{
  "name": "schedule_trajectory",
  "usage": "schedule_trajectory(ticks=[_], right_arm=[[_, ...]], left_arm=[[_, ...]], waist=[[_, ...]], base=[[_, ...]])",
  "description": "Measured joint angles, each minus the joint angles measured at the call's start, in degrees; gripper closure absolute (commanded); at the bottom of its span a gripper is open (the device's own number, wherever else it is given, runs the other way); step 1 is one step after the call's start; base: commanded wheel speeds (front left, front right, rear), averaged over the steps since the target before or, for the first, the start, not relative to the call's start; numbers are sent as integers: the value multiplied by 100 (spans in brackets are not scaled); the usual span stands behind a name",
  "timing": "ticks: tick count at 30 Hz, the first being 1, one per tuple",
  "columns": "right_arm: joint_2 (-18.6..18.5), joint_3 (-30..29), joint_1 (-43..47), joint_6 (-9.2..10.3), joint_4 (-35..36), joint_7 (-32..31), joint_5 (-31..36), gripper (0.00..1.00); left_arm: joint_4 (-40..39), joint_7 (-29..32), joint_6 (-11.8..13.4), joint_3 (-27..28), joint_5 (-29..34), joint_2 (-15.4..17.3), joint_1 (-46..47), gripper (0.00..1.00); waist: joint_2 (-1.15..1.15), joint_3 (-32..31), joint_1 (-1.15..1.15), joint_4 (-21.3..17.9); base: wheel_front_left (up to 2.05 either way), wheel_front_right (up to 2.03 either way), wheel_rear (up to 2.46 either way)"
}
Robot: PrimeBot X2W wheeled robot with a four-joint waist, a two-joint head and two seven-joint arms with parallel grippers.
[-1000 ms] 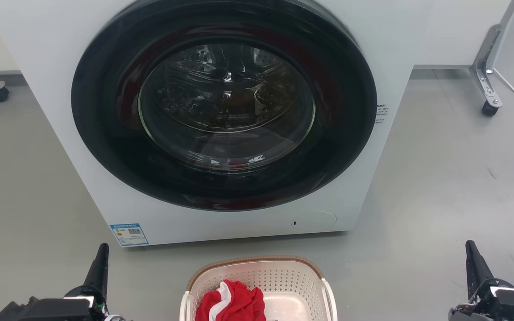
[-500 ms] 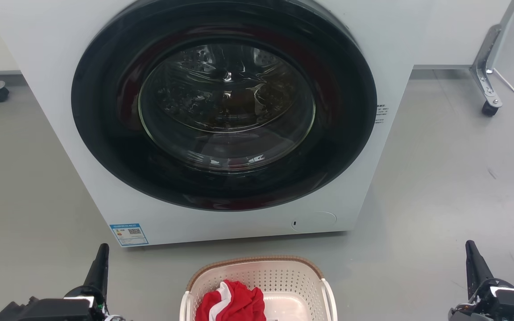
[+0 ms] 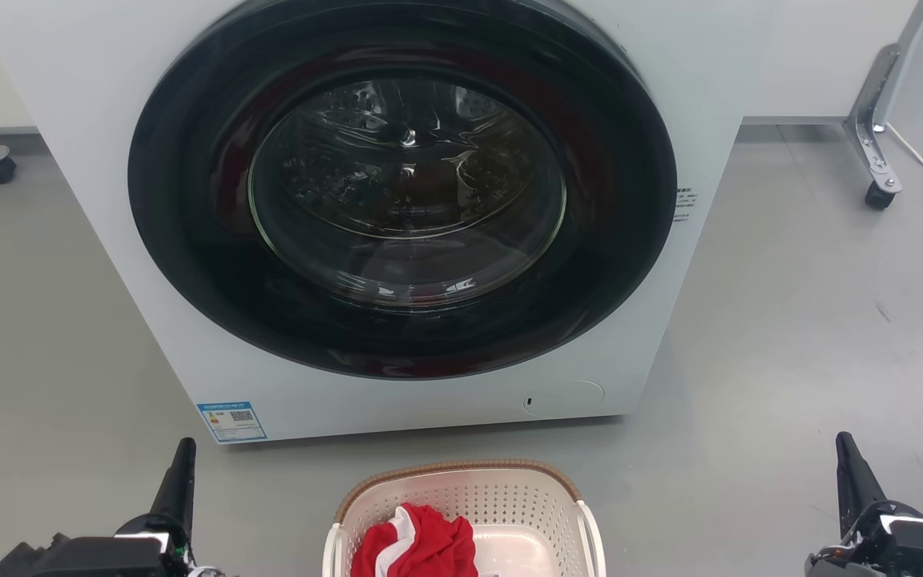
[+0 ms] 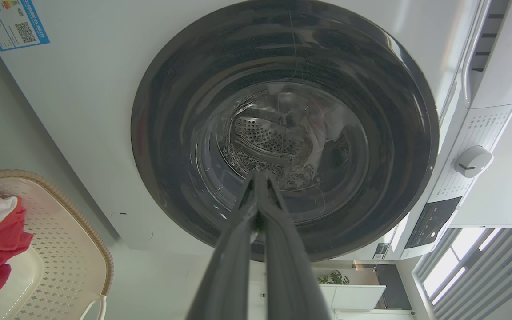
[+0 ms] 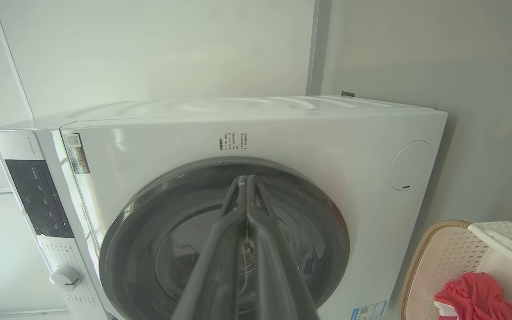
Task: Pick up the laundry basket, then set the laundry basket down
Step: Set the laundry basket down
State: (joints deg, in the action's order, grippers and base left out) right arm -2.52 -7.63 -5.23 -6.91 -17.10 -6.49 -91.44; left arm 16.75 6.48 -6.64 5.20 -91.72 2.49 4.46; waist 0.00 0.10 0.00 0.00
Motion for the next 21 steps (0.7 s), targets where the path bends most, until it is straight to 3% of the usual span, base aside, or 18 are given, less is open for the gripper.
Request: schedule_trajectory(ticks=[21], right_arm=[[0, 0, 0, 0, 0, 0, -8, 100]], left_arm=[[8, 0, -43, 0, 0, -1, 1, 100]], waist=[[0, 0, 0, 0]], base=[[0, 0, 0]])
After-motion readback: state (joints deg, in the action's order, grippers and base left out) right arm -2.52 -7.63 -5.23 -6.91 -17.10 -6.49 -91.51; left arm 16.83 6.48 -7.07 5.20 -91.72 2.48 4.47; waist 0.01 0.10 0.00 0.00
